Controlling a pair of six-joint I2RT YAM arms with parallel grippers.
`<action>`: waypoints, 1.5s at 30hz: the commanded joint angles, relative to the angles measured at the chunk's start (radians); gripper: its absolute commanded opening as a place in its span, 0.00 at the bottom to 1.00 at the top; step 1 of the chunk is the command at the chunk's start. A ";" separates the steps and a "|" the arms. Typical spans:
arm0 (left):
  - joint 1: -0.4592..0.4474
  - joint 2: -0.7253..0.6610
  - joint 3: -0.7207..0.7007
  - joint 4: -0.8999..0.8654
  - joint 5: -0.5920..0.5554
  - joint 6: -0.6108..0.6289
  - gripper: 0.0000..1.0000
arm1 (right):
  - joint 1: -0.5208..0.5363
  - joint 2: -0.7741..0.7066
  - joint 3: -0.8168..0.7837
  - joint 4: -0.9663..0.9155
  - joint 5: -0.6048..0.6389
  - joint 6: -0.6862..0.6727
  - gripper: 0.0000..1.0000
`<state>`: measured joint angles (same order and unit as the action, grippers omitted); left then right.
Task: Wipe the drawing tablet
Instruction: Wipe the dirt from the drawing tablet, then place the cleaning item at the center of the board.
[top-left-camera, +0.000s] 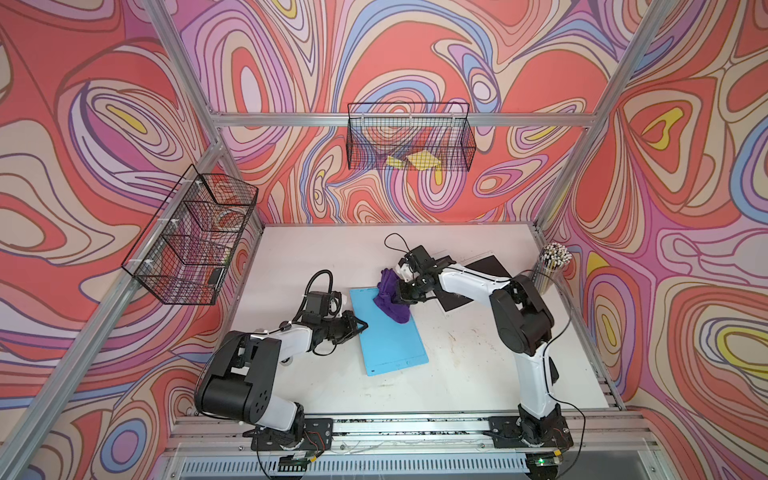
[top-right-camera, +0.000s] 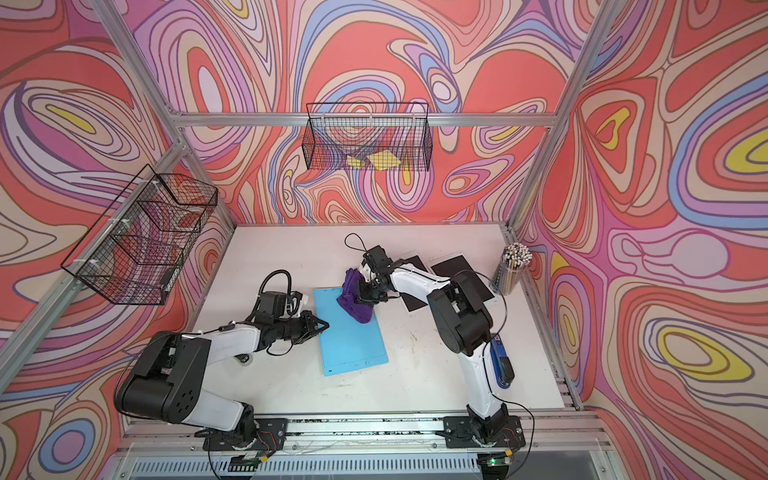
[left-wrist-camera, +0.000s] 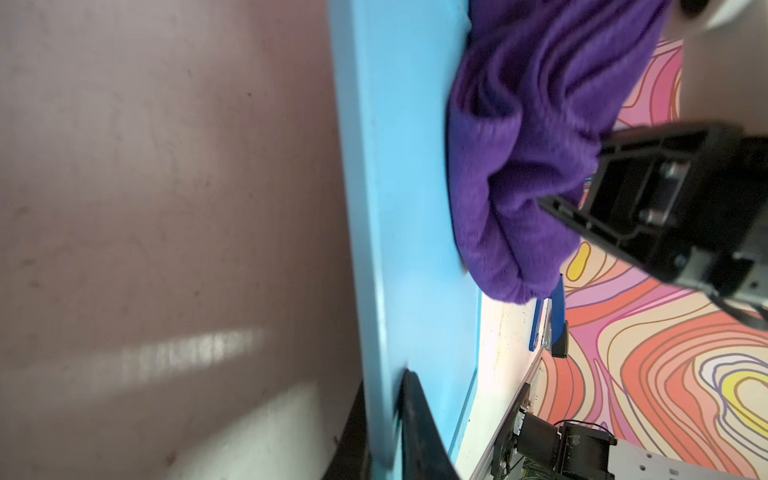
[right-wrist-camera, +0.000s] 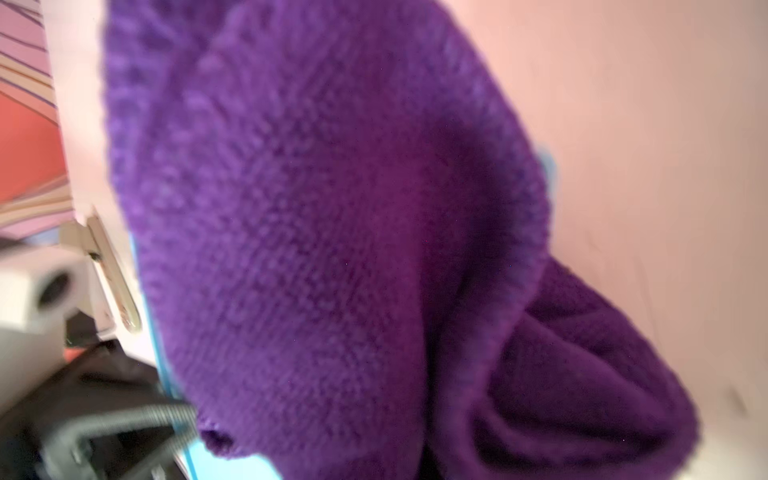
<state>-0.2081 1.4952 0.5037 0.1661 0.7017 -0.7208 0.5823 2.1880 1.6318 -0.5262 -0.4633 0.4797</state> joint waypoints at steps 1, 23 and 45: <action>-0.005 0.034 -0.026 -0.151 -0.134 0.040 0.00 | 0.049 0.091 0.077 -0.021 -0.076 0.013 0.00; -0.005 -0.133 -0.009 -0.285 -0.174 0.046 0.00 | -0.126 -0.102 -0.239 0.075 0.093 0.009 0.00; -0.033 -0.301 0.572 -0.883 -0.519 0.266 0.00 | -0.048 -0.974 -0.788 -0.279 0.326 0.055 0.00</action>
<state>-0.2253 1.2167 1.0367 -0.5674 0.2886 -0.5308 0.4911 1.2339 0.8936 -0.7120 -0.2291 0.5072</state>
